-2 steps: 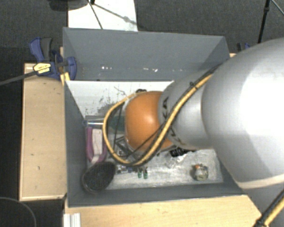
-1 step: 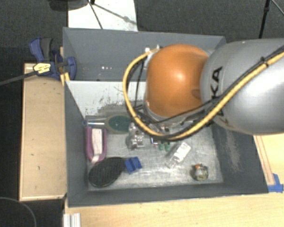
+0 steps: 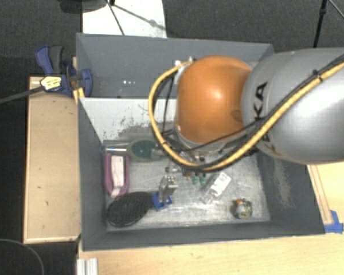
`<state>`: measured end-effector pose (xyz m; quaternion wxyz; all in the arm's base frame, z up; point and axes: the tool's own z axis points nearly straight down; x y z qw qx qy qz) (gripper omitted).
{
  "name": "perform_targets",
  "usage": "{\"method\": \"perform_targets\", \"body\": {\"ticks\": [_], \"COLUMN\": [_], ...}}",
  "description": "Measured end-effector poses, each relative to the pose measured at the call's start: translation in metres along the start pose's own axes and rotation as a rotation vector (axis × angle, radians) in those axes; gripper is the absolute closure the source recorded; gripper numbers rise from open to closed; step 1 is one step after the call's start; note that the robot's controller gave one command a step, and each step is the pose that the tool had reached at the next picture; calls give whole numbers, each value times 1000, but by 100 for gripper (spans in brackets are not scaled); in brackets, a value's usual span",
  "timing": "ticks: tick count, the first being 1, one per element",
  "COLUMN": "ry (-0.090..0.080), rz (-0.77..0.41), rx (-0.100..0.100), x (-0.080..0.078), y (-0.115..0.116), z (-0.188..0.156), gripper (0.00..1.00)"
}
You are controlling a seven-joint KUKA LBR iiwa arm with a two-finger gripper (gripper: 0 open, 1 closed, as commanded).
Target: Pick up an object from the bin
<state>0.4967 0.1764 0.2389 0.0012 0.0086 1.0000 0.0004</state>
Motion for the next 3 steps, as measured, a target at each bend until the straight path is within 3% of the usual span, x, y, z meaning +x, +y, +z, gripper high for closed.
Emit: {"method": "perform_targets", "body": {"ticks": [1,2,3], "ry": [-18,-8,-7], "rz": [-251,-247,-351], "rx": [-4,-1,-2], "x": [-1,1,-6], "y": [35,35,31], "z": [148,149,-22], "gripper": [0,100,100]}}
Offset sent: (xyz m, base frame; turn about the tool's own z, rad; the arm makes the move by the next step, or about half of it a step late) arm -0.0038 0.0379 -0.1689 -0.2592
